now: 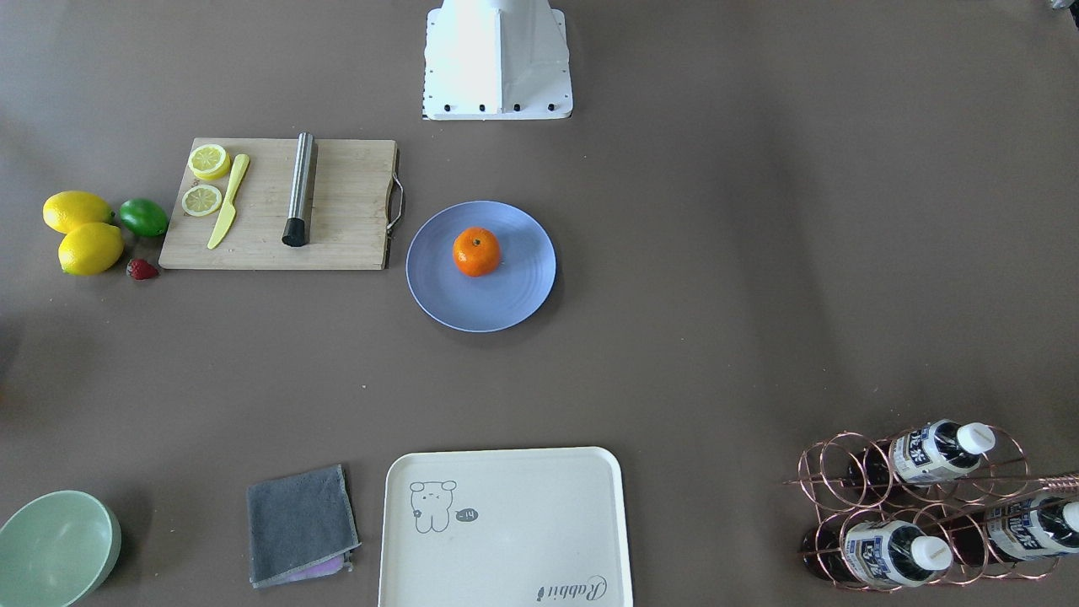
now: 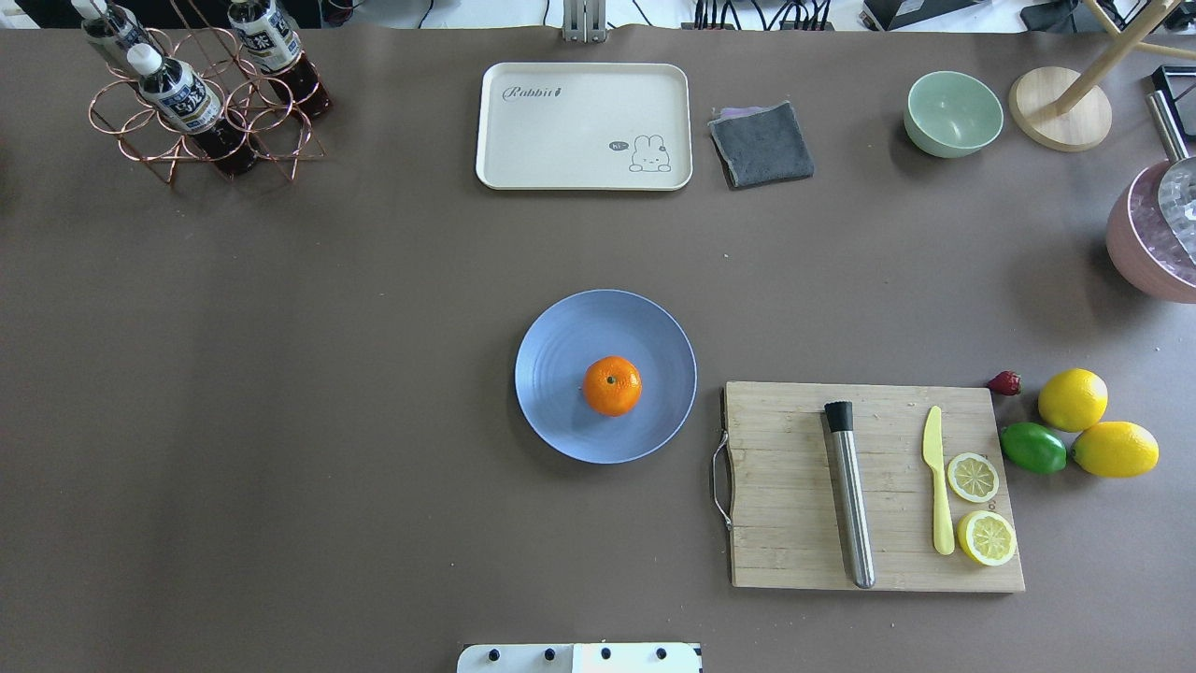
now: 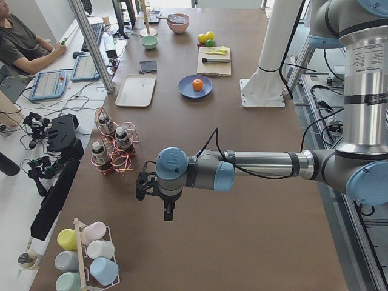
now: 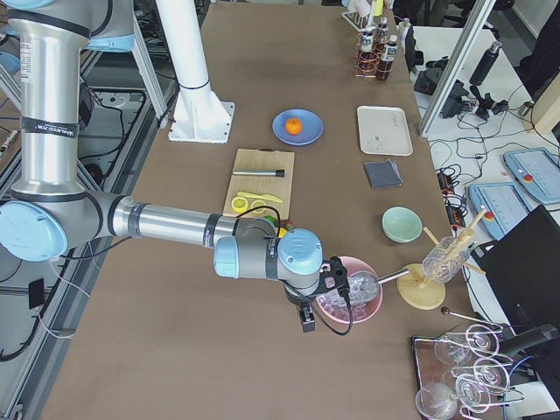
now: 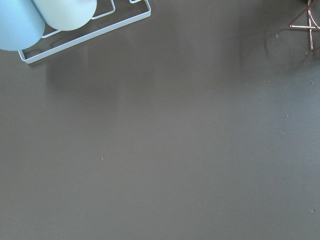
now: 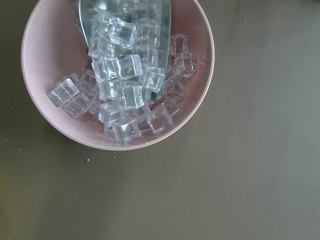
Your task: Pick orange to plate
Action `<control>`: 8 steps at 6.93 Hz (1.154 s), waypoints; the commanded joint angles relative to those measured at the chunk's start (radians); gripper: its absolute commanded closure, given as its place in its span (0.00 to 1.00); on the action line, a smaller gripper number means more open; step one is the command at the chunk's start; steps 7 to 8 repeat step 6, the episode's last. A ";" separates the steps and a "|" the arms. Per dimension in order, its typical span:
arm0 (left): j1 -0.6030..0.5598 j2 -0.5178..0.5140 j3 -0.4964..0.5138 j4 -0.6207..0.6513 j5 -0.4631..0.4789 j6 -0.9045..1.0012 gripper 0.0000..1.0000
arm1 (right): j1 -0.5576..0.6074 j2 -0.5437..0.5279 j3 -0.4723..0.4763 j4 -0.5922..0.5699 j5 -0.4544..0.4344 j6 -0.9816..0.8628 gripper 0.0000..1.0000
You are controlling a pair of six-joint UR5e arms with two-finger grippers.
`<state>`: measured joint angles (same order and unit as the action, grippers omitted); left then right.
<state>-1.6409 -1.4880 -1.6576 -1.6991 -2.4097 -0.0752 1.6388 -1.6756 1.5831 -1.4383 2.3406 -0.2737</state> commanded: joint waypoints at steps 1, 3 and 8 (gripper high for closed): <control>0.001 0.002 0.001 -0.002 0.004 0.002 0.03 | -0.001 -0.004 0.006 0.001 0.009 -0.001 0.00; 0.004 0.003 0.001 -0.002 0.001 -0.003 0.03 | -0.002 -0.013 0.006 0.003 0.025 -0.001 0.00; 0.007 0.005 -0.010 -0.004 0.004 -0.004 0.03 | -0.005 -0.032 0.000 0.003 0.023 -0.005 0.00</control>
